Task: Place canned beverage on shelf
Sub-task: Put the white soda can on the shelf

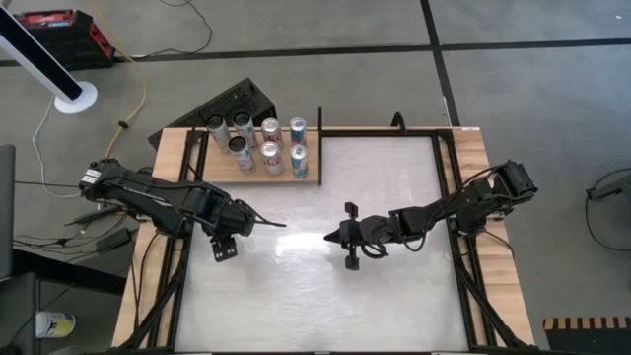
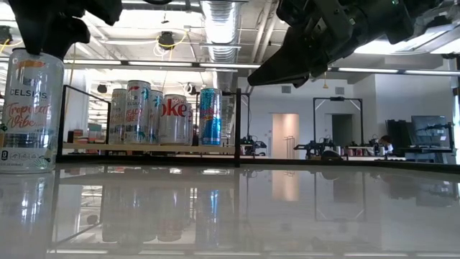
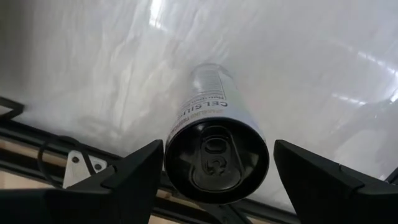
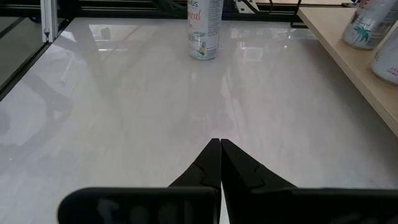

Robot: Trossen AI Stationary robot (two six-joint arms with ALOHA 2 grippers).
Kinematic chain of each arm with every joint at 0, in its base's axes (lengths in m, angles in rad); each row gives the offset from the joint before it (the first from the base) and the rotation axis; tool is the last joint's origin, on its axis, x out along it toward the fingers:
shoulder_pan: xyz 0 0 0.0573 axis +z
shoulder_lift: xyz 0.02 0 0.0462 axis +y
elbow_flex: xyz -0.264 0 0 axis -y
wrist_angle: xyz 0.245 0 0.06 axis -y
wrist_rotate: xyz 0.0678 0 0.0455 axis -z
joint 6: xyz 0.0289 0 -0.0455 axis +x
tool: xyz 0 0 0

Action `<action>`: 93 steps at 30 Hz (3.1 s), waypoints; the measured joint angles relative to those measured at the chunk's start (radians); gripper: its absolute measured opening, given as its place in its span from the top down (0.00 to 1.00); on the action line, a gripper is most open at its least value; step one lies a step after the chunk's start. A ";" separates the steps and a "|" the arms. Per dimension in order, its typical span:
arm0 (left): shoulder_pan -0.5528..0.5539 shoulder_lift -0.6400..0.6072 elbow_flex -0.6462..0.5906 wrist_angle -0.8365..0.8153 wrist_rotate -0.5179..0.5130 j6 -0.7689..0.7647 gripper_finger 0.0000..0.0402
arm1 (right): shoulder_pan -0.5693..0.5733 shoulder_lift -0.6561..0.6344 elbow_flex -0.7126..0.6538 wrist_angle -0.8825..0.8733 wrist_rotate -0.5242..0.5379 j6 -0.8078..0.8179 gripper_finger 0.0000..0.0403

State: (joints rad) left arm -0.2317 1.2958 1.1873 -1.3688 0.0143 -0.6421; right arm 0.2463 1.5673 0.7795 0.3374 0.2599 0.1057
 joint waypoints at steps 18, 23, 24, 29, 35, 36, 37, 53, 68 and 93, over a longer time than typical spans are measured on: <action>0.000 0.000 -0.073 0.004 -0.023 -0.030 0.28 | 0.003 0.000 0.000 -0.019 0.000 0.018 0.93; 0.000 0.000 -0.073 0.006 -0.027 -0.024 0.28 | 0.003 0.000 0.000 -0.021 0.000 0.018 0.93; 0.000 0.000 -0.073 0.006 -0.027 -0.019 0.29 | 0.003 0.000 0.000 -0.021 0.000 0.018 0.93; 0.018 0.000 -0.072 0.004 -0.026 0.026 0.39 | 0.003 0.000 0.000 -0.021 0.000 0.018 0.93; 0.121 -0.002 -0.002 -0.103 -0.047 0.177 0.41 | 0.002 0.000 0.000 -0.021 0.000 0.017 0.93; 0.150 -0.002 0.027 -0.135 -0.068 0.211 0.41 | 0.002 0.000 0.000 -0.022 0.000 0.017 0.93; 0.179 -0.002 0.057 -0.168 -0.092 0.248 0.41 | 0.002 0.000 0.000 -0.023 0.000 0.017 0.93; 0.831 0.105 0.224 -0.215 -0.161 0.834 0.41 | -0.015 -0.106 -0.001 -0.207 -0.001 -0.113 0.93; 0.964 0.170 0.231 -0.201 -0.293 1.051 0.41 | -0.102 -0.375 -0.001 -0.512 -0.001 -0.185 0.93; 1.070 0.167 0.238 -0.098 -0.247 1.199 0.41 | -0.155 -0.780 0.000 -0.795 -0.002 -0.246 0.93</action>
State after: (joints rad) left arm 0.8383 1.4631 1.4254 -1.4666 -0.2328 0.5568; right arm 0.0915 0.7871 0.7795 -0.4575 0.2577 -0.1402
